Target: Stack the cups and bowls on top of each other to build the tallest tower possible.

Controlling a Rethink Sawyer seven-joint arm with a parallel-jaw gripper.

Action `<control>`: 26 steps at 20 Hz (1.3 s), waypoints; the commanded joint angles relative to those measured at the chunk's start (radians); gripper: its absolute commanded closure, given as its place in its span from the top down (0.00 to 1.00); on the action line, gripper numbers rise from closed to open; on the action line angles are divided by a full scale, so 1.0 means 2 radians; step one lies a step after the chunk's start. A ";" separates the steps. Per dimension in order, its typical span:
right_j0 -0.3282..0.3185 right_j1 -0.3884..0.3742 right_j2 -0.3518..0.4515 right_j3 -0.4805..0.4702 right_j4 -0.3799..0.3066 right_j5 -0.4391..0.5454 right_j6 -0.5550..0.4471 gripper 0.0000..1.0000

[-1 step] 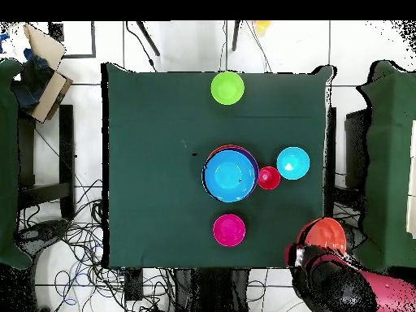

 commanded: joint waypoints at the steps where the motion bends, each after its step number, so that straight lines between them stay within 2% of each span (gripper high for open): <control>1: 0.006 -0.079 0.044 0.040 0.072 0.084 -0.114 0.00; 5: 0.005 -0.106 0.049 0.037 0.097 0.105 -0.132 0.00; 9: 0.007 -0.103 0.054 0.033 0.094 0.108 -0.125 0.00; 14: 0.016 -0.113 0.061 0.031 0.113 0.115 -0.117 0.00; 17: 0.042 -0.092 0.065 0.028 0.117 0.087 -0.072 0.00; 20: 0.076 -0.054 0.052 0.008 0.100 0.074 -0.026 0.00; 23: 0.118 -0.002 0.025 -0.032 0.072 0.072 0.013 0.00; 26: 0.152 0.036 0.001 -0.073 0.057 0.080 0.029 0.00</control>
